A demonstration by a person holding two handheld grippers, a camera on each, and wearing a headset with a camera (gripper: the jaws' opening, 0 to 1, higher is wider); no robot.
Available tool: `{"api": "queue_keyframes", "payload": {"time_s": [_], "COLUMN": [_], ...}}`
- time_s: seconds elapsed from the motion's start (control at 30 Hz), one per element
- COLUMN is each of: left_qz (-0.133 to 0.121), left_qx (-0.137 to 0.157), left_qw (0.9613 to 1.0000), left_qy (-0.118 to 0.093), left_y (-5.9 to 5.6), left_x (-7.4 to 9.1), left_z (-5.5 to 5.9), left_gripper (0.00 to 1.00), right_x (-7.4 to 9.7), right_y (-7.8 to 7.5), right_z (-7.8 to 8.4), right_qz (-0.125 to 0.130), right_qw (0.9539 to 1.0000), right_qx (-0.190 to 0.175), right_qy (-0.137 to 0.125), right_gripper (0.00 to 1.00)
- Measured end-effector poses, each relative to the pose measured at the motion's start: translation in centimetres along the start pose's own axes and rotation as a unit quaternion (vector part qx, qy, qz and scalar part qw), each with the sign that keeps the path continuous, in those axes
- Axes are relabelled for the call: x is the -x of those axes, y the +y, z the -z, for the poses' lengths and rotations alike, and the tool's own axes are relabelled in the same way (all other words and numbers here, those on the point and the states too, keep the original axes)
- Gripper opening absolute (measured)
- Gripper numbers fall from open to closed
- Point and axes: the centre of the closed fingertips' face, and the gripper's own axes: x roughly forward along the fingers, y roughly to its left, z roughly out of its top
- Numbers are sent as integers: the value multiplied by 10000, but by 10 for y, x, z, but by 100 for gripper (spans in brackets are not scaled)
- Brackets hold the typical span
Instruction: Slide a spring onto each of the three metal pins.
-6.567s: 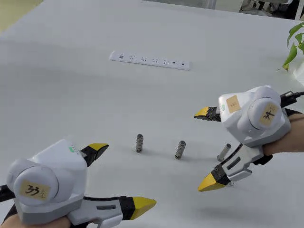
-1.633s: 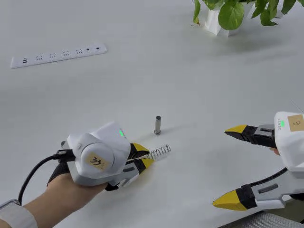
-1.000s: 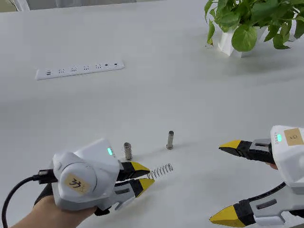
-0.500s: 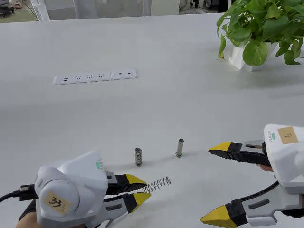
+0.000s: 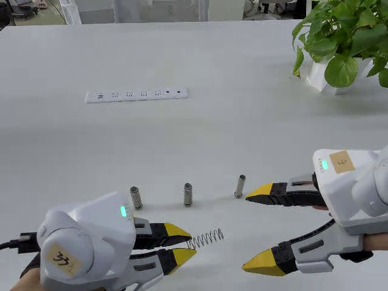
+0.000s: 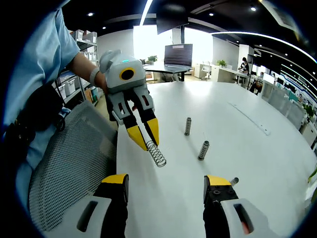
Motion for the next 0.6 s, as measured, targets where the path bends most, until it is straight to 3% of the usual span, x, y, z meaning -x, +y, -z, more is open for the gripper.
{"api": "queue_keyframes", "payload": {"time_s": [0.27, 0.4, 0.6], "left_qz": [61, 115, 195], "left_qx": [32, 25, 54], "left_qw": [10000, 9999, 9998], "left_qy": [-28, -23, -33], "left_y": [-6, -9, -12], "left_x": [0, 0, 2], "left_z": [0, 1, 1], "left_gripper": [6, 6, 6], "right_x": [-8, -13, -19], "right_y": [9, 15, 21], "right_z": [-6, -4, -6], "right_qz": [-391, -653, -865], "right_qw": [9987, 9962, 9934], "right_qx": [298, 522, 694], "right_qy": [99, 243, 299], "right_gripper": [47, 32, 26]}}
